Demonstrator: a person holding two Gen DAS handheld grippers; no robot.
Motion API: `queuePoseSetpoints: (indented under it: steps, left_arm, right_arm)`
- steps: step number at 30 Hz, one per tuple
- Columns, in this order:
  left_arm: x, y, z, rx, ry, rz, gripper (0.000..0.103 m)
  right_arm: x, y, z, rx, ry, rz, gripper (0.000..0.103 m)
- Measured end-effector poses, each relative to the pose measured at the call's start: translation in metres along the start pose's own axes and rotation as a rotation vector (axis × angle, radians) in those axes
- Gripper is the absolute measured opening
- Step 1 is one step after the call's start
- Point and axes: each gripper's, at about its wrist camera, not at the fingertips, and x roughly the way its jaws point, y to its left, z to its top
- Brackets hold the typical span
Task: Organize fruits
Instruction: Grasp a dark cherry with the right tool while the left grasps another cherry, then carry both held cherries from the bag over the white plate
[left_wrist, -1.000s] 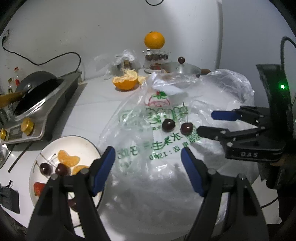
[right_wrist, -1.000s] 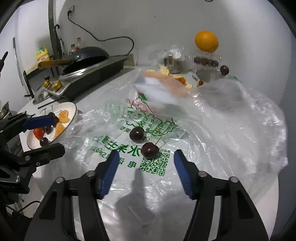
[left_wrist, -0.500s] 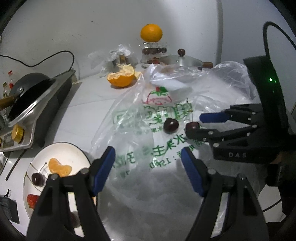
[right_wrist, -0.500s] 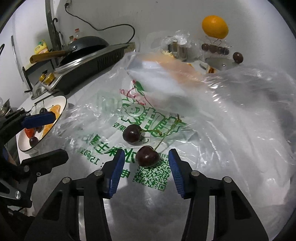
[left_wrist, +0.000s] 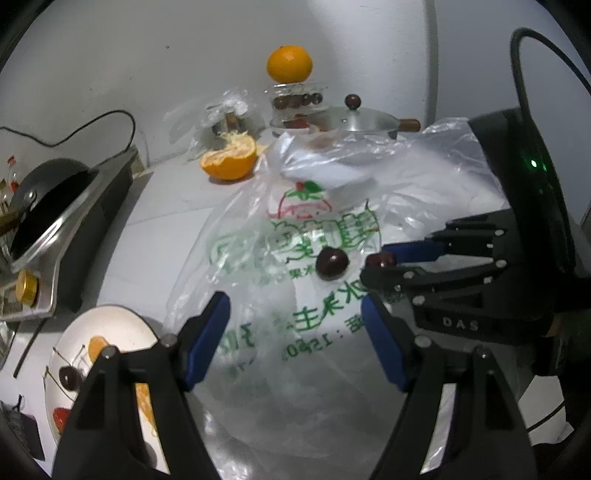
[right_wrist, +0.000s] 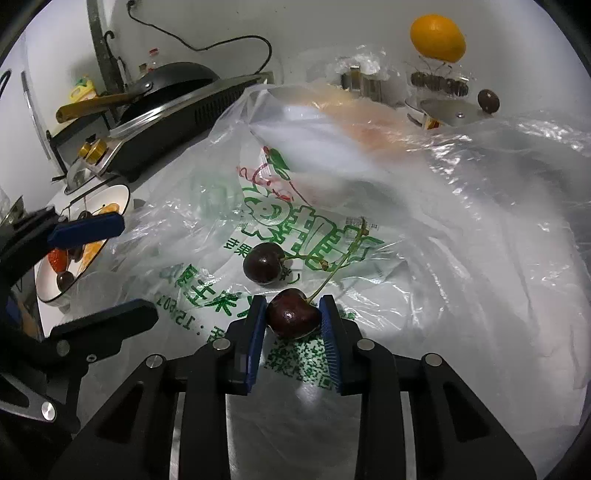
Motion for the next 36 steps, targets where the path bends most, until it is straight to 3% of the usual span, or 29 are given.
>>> queuePoseSetpoints:
  steps: [13, 25, 36]
  left_arm:
    - [0.03, -0.022, 0.028, 0.087, 0.026, -0.034, 0.073]
    - [0.074, -0.032, 0.036, 0.126, 0.102, -0.037, 0.051]
    - [0.089, -0.034, 0.032, 0.139, 0.133, -0.043, 0.033]
  right_arm:
    - [-0.034, -0.019, -0.006, -0.019, -0.07, -0.005, 0.031]
    - [-0.033, -0.033, -0.016, -0.026, -0.044, 0.035, 0.031]
    - [-0.03, -0.037, -0.015, -0.021, -0.043, 0.05, 0.031]
